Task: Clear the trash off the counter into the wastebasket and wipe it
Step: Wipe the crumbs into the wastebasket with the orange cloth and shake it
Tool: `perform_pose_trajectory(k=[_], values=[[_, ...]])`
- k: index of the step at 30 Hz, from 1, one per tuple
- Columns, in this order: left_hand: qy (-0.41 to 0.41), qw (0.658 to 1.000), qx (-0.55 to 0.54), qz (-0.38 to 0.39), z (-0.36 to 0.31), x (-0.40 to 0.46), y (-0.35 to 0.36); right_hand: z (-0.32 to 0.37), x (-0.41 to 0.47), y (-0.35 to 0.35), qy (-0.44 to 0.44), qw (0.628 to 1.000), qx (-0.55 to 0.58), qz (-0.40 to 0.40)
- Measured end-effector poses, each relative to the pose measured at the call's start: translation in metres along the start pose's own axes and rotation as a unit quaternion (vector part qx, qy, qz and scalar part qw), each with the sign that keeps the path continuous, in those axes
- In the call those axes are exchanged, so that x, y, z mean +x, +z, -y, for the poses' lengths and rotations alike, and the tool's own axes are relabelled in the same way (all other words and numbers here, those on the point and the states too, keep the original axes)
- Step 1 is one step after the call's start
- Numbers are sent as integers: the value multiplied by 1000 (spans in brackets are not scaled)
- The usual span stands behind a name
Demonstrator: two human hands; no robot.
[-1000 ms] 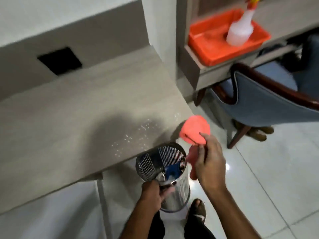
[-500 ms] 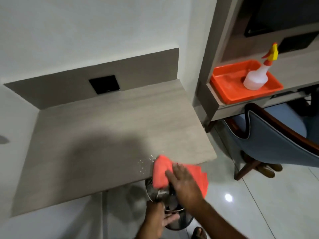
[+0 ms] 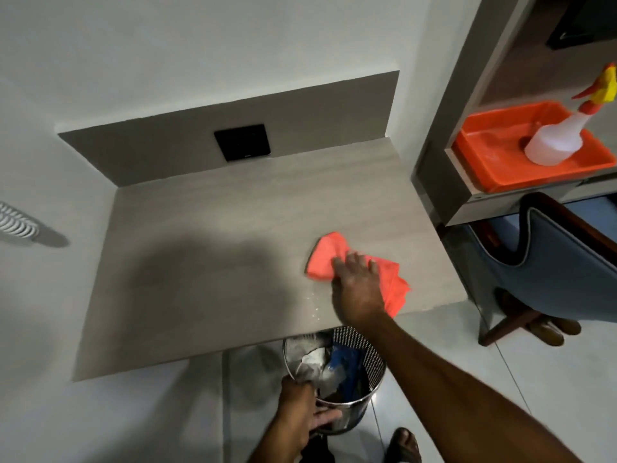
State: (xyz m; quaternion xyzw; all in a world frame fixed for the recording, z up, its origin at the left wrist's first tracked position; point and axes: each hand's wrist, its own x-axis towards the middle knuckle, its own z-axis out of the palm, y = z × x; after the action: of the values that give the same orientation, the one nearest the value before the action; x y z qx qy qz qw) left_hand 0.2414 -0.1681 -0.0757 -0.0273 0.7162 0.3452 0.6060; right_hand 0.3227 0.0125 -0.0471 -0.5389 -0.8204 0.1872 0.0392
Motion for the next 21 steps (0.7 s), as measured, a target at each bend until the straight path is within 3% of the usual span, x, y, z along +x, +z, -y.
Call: perform_pose_trajectory(k=[2,4,6,9,11,17,21], values=[[-4,1000,19,4,1,3,-9,23,-28,23,-80,997,16,5],[-4,999,34,19,1,3,-13,36,-67,36,-131,989,26,63],[-2,999,43,32,2,2,-18,29,-105,41,-139,978,115,102],[1,997,57,42,15,7,-24,-14,-147,51,-151,974,121,118],[-12,997,66,41,31,22,-22,-48,-156,46,-84,969,207,110],[-71,991,105,52,92,98,24,-129,-143,100,-10,984,176,33],[-108,988,97,46,138,181,56,-174,-152,175,63,985,143,68]])
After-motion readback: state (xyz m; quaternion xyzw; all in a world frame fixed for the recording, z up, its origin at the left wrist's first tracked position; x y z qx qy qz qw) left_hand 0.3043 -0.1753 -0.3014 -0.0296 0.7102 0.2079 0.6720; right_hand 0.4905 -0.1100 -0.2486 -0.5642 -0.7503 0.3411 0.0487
